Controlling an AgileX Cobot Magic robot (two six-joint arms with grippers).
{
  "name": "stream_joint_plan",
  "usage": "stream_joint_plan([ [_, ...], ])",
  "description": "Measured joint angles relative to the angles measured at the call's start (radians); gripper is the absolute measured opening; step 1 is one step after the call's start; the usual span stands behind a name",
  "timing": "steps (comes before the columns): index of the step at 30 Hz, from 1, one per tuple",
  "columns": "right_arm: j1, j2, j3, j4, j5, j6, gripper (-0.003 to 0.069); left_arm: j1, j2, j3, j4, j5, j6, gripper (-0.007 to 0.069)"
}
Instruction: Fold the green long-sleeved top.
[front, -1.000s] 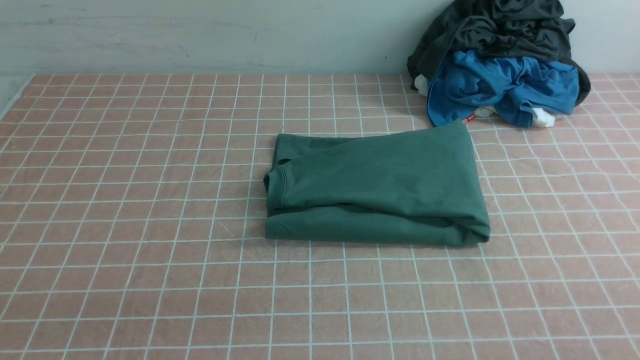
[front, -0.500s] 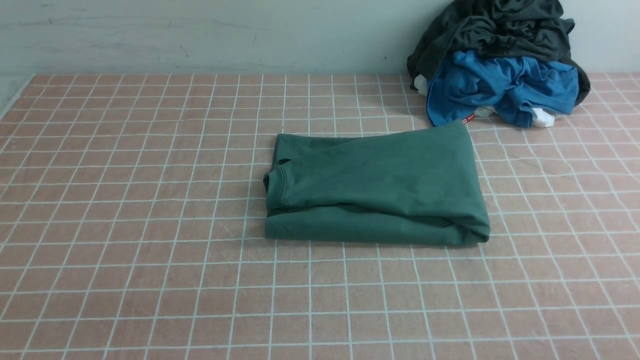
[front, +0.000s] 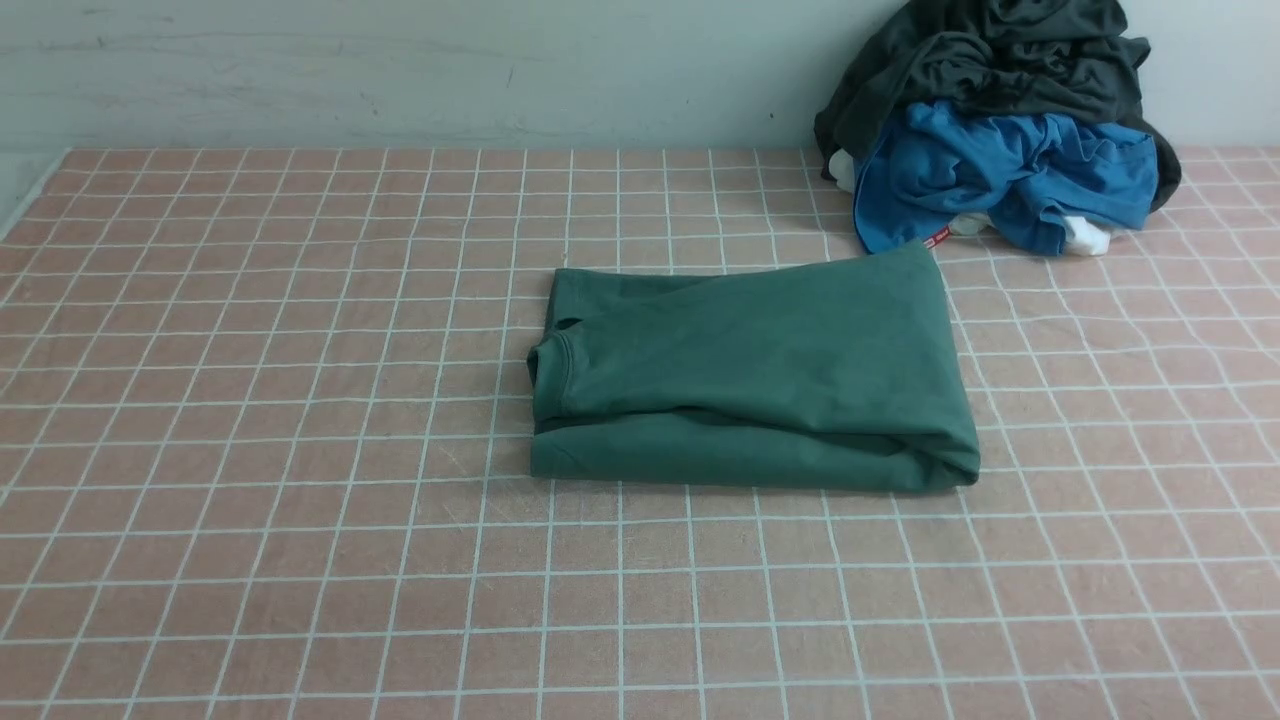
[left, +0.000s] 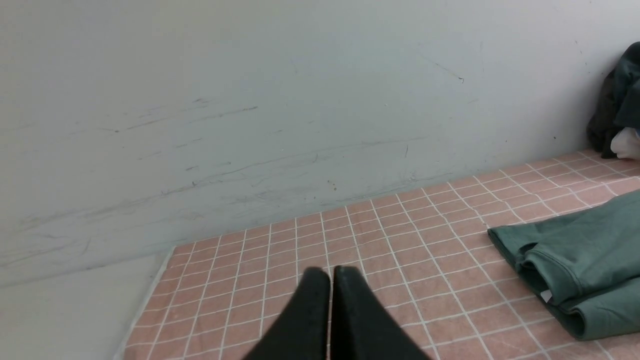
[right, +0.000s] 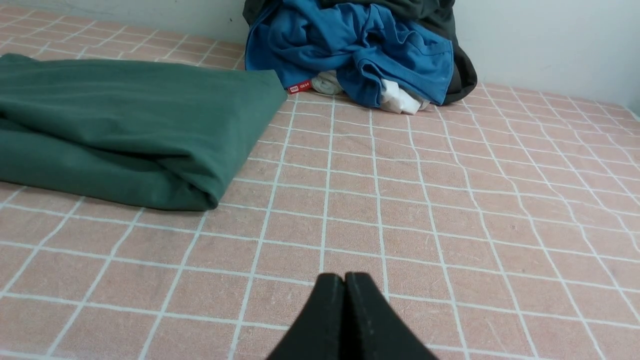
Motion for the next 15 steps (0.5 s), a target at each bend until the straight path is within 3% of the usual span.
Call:
stream_joint_plan([
  [15, 0.000, 0.000, 0.000, 0.000, 0.000, 0.000, -0.0014, 0.000, 0.000, 0.011, 0.001, -0.011, 0.000, -0.0003],
])
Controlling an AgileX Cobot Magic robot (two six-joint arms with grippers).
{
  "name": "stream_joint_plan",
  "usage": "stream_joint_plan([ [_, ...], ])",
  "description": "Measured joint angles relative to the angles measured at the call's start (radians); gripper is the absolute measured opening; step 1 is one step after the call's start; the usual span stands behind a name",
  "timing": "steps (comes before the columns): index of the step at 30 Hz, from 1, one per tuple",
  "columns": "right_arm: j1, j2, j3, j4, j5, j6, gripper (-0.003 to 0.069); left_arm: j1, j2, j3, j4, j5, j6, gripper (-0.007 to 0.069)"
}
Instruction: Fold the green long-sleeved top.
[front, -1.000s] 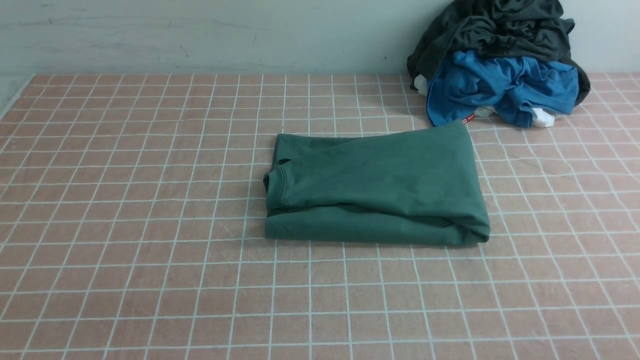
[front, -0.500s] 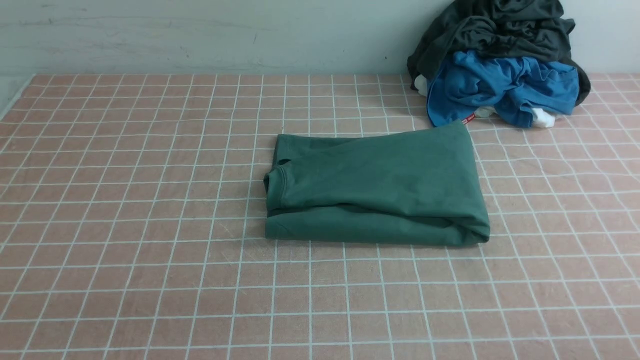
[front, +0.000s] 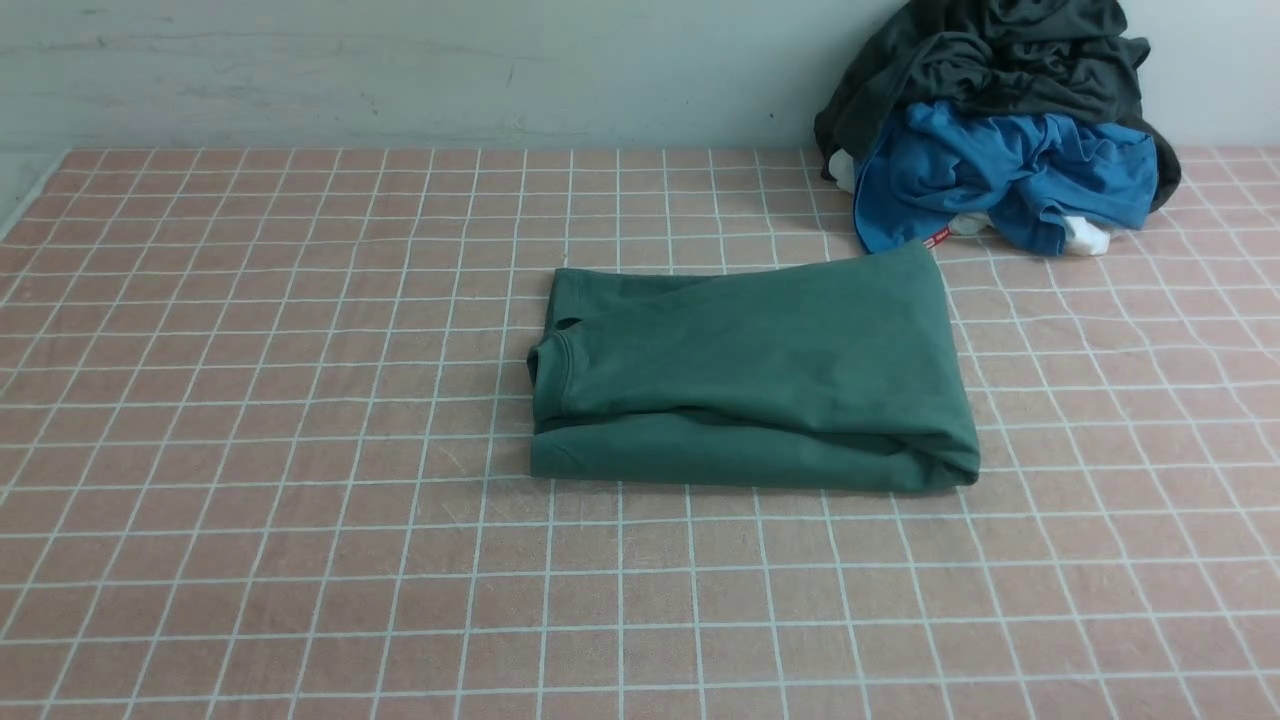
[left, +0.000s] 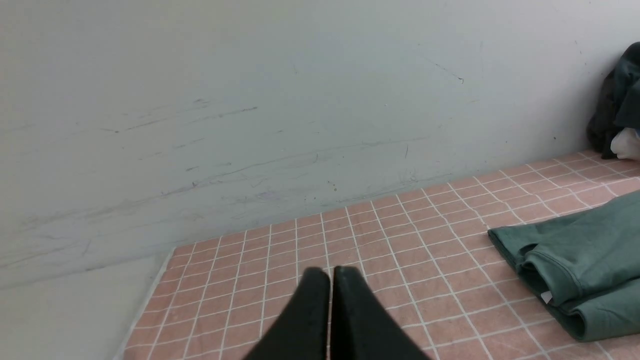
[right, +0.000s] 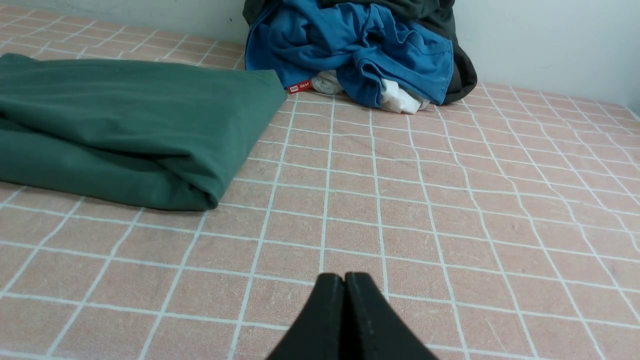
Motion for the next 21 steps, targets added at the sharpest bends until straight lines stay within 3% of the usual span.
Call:
stream_joint_plan([
  [6, 0.000, 0.000, 0.000, 0.000, 0.001, 0.000, -0.0014, 0.049, 0.000, 0.093, -0.021, -0.025, -0.014, -0.0003],
  [11, 0.000, 0.000, 0.000, 0.000, 0.001, 0.000, -0.0014, 0.142, 0.000, 0.203, -0.248, -0.119, -0.007, -0.0003],
  [15, 0.000, 0.000, 0.000, 0.000, 0.001, 0.000, -0.0014, 0.178, 0.000, 0.320, -0.347, -0.241, 0.042, -0.0003],
  [21, 0.000, 0.000, 0.000, 0.001, 0.002, 0.001, -0.0014, 0.187, 0.000, 0.331, -0.443, -0.096, 0.166, -0.0003],
])
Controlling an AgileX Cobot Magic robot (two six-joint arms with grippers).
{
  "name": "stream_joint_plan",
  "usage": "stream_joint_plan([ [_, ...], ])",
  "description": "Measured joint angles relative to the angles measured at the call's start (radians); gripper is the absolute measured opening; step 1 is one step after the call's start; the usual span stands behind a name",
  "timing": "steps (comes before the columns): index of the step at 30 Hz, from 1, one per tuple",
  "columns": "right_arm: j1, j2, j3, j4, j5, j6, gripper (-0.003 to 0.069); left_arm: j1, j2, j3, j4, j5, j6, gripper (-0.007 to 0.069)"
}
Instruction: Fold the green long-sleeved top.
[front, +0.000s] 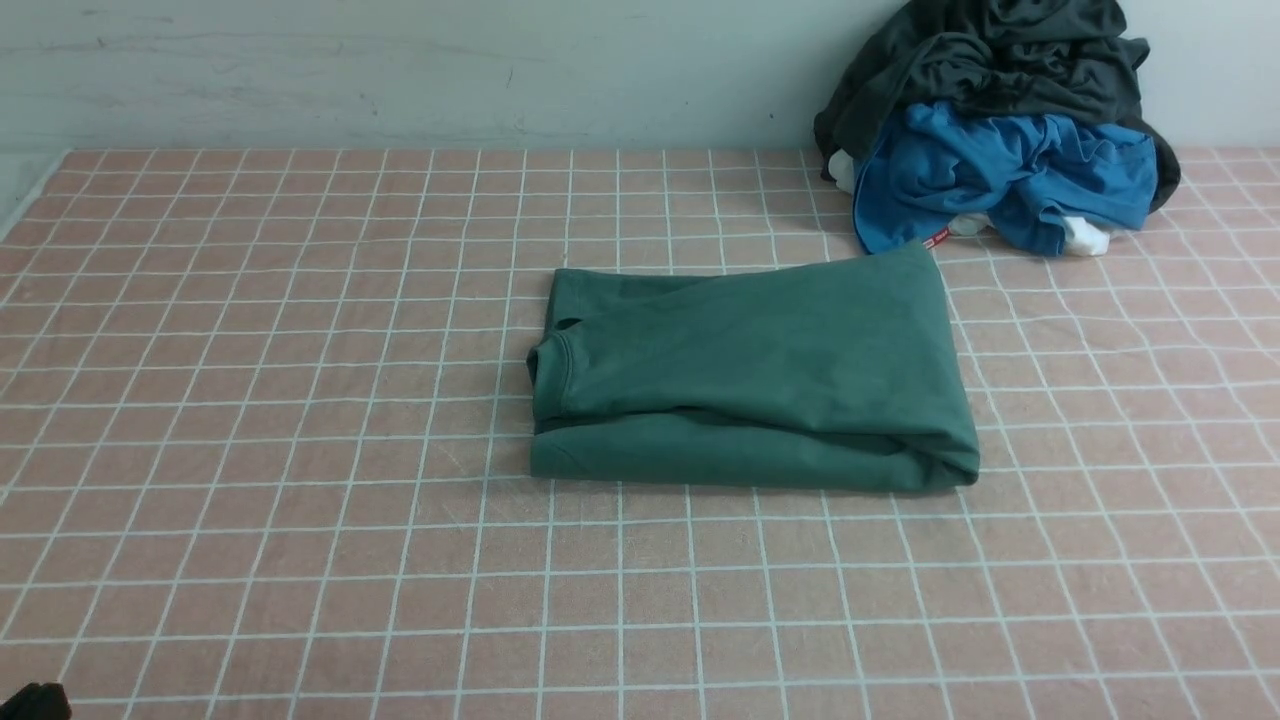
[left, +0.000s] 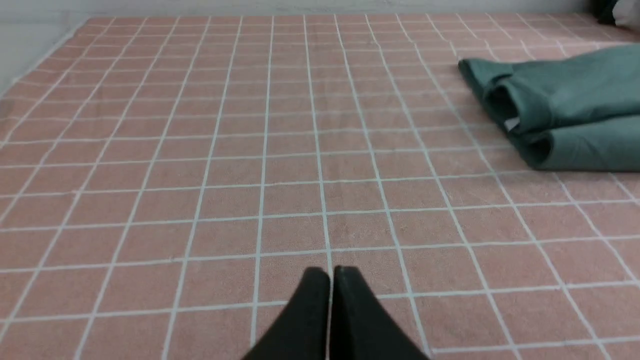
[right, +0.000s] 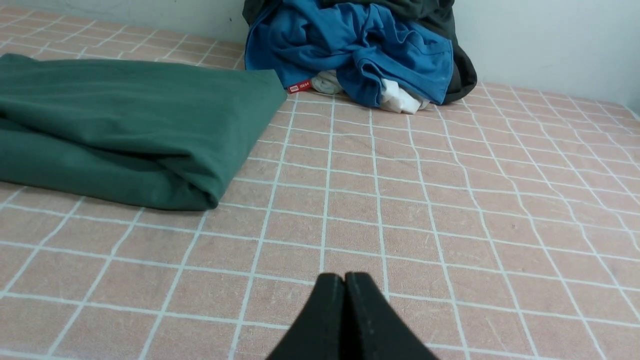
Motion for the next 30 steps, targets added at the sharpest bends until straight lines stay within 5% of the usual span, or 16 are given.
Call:
stream_joint_plan([
  [6, 0.000, 0.000, 0.000, 0.000, 0.000, 0.000, -0.0014, 0.001, 0.000, -0.003, -0.042, 0.017, 0.137, -0.0003],
  [30, 0.000, 0.000, 0.000, 0.000, 0.000, 0.002, -0.0014, 0.079, 0.000, -0.003, -0.165, 0.025, 0.238, -0.0003],
])
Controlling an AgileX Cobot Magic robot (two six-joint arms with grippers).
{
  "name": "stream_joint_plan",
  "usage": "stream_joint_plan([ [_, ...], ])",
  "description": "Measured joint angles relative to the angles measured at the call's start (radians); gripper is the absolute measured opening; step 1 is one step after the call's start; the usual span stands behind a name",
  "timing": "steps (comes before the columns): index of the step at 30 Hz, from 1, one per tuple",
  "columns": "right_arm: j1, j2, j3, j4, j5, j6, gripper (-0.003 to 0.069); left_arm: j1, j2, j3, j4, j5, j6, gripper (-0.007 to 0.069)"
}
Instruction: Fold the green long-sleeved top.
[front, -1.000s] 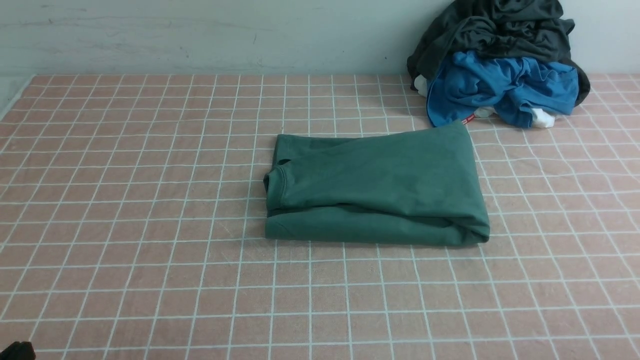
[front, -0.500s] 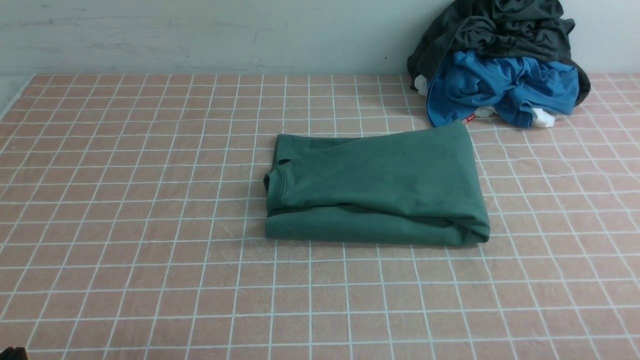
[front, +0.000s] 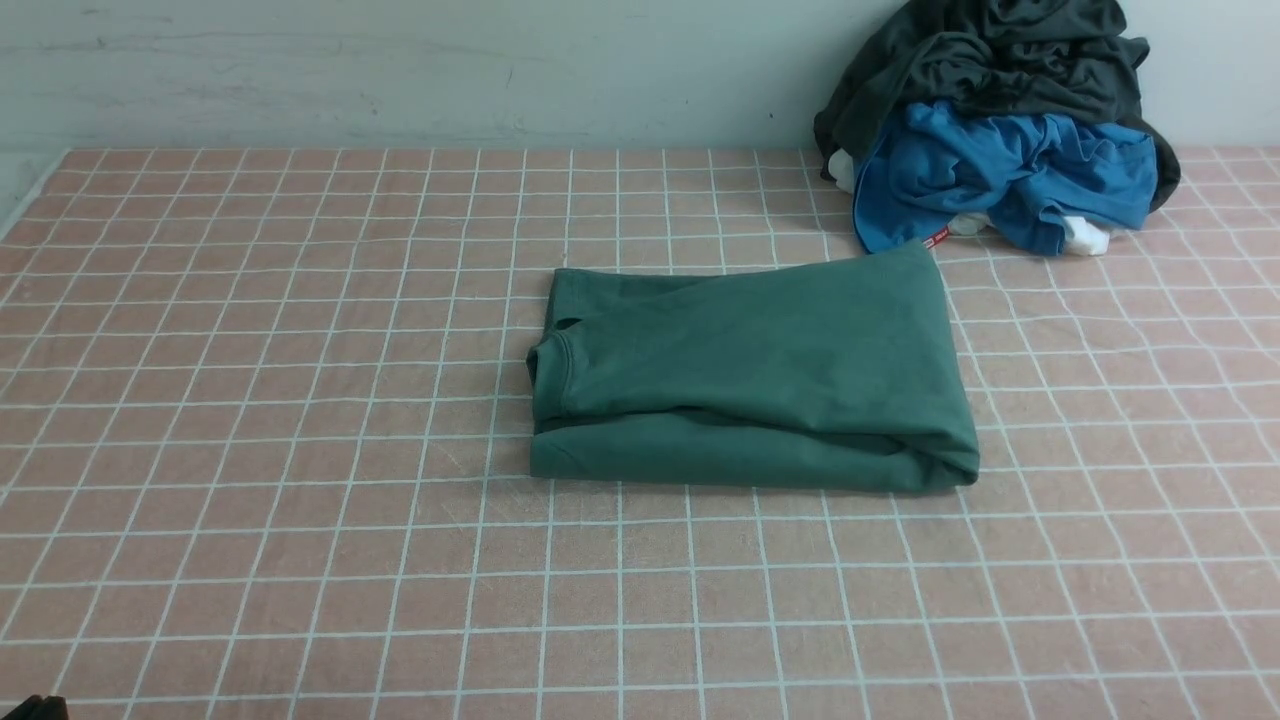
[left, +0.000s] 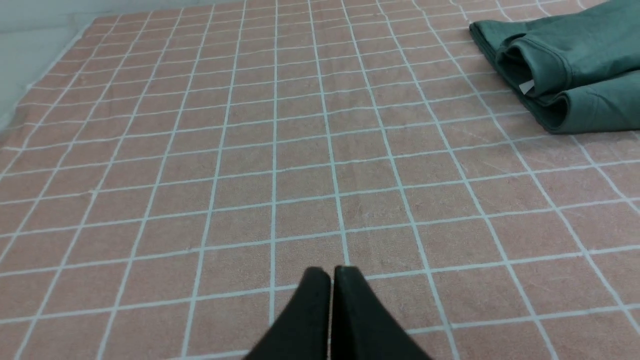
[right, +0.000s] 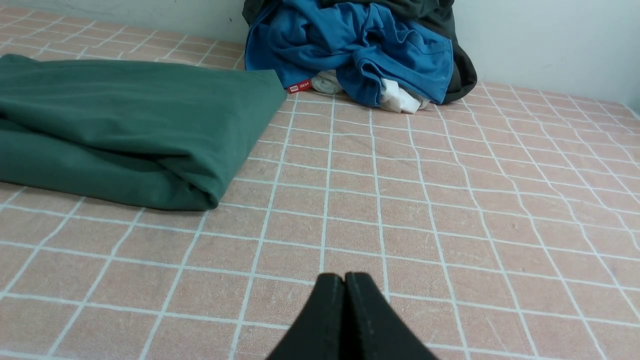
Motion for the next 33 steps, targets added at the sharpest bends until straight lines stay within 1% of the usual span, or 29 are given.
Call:
stream_joint_plan([
  [12, 0.000, 0.000, 0.000, 0.000, 0.000, 0.000, -0.0014, 0.000, 0.000, 0.000, -0.072, 0.000, 0.001, -0.0003],
  [33, 0.000, 0.000, 0.000, 0.000, 0.000, 0.000, -0.0014, 0.000, 0.000, 0.000, -0.074, 0.000, 0.001, -0.0003],
])
